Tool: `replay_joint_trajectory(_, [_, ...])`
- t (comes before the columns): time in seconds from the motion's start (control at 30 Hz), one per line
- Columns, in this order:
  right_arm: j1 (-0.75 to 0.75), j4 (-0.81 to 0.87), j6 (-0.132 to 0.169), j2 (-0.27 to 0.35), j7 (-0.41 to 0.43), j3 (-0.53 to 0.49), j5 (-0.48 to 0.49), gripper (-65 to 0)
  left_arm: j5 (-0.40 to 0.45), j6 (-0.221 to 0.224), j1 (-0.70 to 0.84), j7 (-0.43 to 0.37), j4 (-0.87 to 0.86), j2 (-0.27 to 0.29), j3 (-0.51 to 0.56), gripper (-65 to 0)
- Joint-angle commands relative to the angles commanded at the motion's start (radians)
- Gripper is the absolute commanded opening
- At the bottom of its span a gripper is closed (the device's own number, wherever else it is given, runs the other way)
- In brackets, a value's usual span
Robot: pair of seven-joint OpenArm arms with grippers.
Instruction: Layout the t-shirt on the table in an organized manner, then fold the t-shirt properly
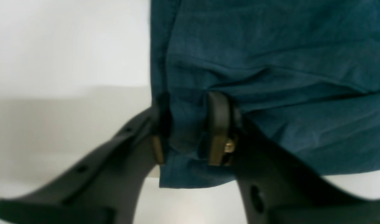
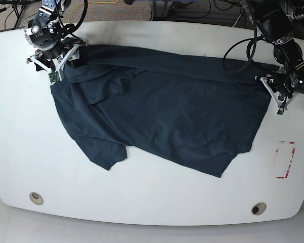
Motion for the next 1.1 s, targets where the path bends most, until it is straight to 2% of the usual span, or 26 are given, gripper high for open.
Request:
replay_joint_trajectory(0.3, [0.002,0.000,0.000,0.000,0.000,-0.002,0.000,-26.5,0.006,0.000,0.008,-0.003,0.000,-0.005,0.054,-63.6])
replay_joint_trajectory(0.57, [0.017,0.000,0.000,0.000,0.000,-0.002,-0.003,-26.5,0.002,0.000,0.017,-0.006,0.002,-0.002,0.052,-63.9])
replay_joint_trajectory(0.73, [0.018,0.000,0.000,0.000,0.000,-0.002,-0.003,-26.5,0.002,0.000,0.020,-0.043,0.089,0.009,0.025,-64.9])
replay_joint_trajectory(0.87, [0.018,0.000,0.000,0.000,0.000,0.000,-0.002,-26.5,0.006,0.000,0.020,-0.044,0.153,0.044,-0.023,-65.0])
replay_joint_trajectory(1.1, [0.014,0.000,0.000,0.000,0.000,0.002,0.000,-26.5,0.008,0.000,0.021,-0.044,0.273,0.046,-0.031,-65.0])
